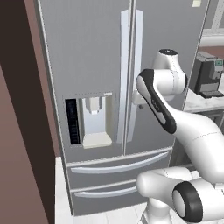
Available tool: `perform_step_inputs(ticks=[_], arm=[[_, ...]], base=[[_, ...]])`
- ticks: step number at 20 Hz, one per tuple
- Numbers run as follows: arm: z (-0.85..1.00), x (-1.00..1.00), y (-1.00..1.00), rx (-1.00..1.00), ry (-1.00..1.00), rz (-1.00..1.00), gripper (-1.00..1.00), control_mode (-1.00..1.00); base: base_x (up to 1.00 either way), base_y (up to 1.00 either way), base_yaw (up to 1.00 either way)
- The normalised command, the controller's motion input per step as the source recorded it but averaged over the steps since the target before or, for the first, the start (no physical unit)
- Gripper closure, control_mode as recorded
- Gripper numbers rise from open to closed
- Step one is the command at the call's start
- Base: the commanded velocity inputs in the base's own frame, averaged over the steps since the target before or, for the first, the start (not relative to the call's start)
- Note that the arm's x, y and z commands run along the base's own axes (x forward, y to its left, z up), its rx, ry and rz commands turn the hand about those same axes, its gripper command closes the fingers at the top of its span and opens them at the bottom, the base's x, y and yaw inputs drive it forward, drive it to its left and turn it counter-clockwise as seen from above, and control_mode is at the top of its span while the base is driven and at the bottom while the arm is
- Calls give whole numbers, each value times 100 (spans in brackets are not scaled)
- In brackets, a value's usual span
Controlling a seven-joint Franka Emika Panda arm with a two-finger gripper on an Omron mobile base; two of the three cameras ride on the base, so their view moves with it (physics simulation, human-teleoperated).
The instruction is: Gather the lemon wedge and lemon from the fridge and place them on a tray on the dining counter. Then gather the steaks from the fridge and place them on the other tray.
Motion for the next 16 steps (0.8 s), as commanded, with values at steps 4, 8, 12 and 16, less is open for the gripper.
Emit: perform_step_inputs(ticks=[4, 8, 12, 16], arm=[[0, 0, 0, 0, 0, 0, -100, 100], [0, 0, 0, 0, 0, 0, -100, 100], [-2, 1, 3, 0, -5, 0, -100, -100], [0, 9, 0, -2, -42, 9, -100, -100]], base=[[7, 12, 0], [8, 0, 0], [3, 3, 0], [0, 0, 0]])
